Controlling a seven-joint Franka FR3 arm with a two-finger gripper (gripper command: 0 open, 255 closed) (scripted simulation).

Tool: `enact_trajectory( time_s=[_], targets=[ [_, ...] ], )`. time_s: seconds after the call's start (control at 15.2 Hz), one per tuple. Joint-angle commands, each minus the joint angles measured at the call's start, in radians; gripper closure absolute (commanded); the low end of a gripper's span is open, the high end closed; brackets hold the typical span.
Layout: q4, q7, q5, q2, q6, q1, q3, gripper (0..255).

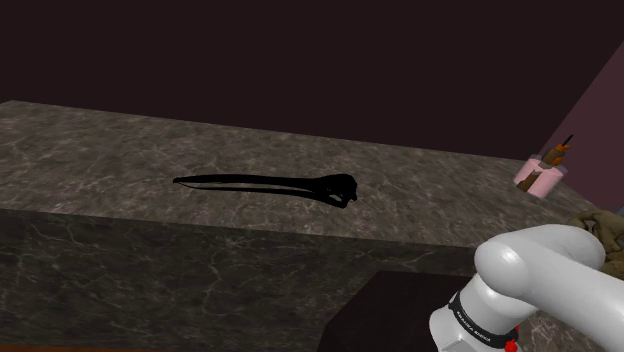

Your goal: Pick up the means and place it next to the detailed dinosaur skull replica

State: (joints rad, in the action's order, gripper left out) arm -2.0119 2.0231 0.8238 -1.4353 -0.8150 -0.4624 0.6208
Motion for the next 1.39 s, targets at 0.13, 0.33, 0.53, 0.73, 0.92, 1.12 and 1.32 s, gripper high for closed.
enact_trajectory(
  time_s=[0.13, 0.33, 0.53, 0.73, 0.92, 1.12, 1.32],
  targets=[
    [0.079, 0.121, 0.099, -0.019, 0.053, -0.006, 0.018, 255],
    [0.151, 0.225, 0.182, -0.024, 0.085, -0.007, 0.033, 255],
    [0.230, 0.336, 0.269, -0.020, 0.108, -0.004, 0.050, 255],
    [0.317, 0.453, 0.359, -0.007, 0.120, 0.001, 0.071, 255],
    [0.415, 0.577, 0.447, 0.016, 0.119, 0.010, 0.099, 255],
    [0.526, 0.704, 0.533, 0.049, 0.108, 0.025, 0.133, 255],
    [0.656, 0.836, 0.613, 0.093, 0.087, 0.051, 0.177, 255]
  ],
)
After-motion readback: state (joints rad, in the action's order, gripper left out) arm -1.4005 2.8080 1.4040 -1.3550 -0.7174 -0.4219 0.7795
